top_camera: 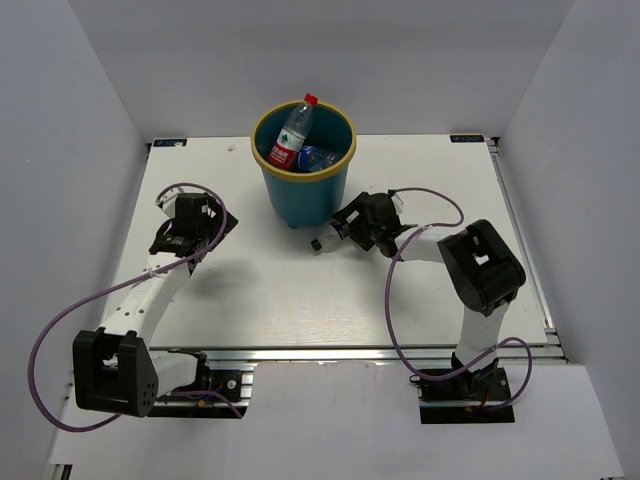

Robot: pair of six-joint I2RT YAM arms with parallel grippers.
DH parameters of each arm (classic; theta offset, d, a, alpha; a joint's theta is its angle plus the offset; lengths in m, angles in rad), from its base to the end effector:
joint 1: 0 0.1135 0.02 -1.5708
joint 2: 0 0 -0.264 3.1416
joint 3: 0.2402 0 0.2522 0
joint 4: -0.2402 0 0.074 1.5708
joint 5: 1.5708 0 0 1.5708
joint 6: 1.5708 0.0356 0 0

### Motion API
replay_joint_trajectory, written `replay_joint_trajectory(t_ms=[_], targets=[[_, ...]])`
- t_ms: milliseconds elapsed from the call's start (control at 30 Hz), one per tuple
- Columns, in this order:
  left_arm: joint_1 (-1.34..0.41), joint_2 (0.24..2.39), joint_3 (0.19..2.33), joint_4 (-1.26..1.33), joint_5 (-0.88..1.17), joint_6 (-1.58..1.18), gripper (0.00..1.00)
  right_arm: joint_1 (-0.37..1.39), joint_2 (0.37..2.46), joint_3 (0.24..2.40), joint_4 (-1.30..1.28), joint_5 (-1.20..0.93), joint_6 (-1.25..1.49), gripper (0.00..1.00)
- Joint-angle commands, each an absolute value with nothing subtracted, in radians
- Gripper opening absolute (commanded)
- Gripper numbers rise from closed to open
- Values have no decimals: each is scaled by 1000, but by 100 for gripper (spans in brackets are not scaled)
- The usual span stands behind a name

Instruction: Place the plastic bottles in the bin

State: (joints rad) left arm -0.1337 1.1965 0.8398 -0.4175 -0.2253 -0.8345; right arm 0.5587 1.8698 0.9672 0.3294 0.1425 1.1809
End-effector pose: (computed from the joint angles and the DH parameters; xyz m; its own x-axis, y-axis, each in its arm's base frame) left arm 0.2505 -0.0257 0.2539 -0.4443 -0.6690 -0.5959 -0.5325 0.7321 -0.4249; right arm 0.3320 0.2016 0.1514 -0.5665 0.7256 -0.3906 0.2644 0.6090 0.7478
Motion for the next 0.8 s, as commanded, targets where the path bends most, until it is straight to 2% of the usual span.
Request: replay_joint_trajectory(t_ms=[0,167,200,300,467,500,600,700,767], targets=[[-132,1173,828,-402,-215,-841,98,565,1916,1009,364,184,1221,84],[-130,1169,828,-413,-206,-841,98,565,1872,942,434,196,1220,64],[-130,1163,825,-413,-215,-842,98,565,1847,921,448,215,1209,51],[-130,1155,824,-413,-225,-844,98,561,1712,817,474,300,1145,36],[-129,1150,830,-413,-255,-847,98,540,1395,745,442,455,936,34],[-130,1152,831,-411,-262,-847,98,540,1312,765,439,481,834,35],[-129,1154,836,-400,-268,-845,98,538,1246,854,463,496,554,40],[-127,1161,841,-379,-258,-842,98,540,1290,1079,430,350,320,36],[-126,1170,845,-377,-255,-841,98,541,1350,1262,393,178,234,36]])
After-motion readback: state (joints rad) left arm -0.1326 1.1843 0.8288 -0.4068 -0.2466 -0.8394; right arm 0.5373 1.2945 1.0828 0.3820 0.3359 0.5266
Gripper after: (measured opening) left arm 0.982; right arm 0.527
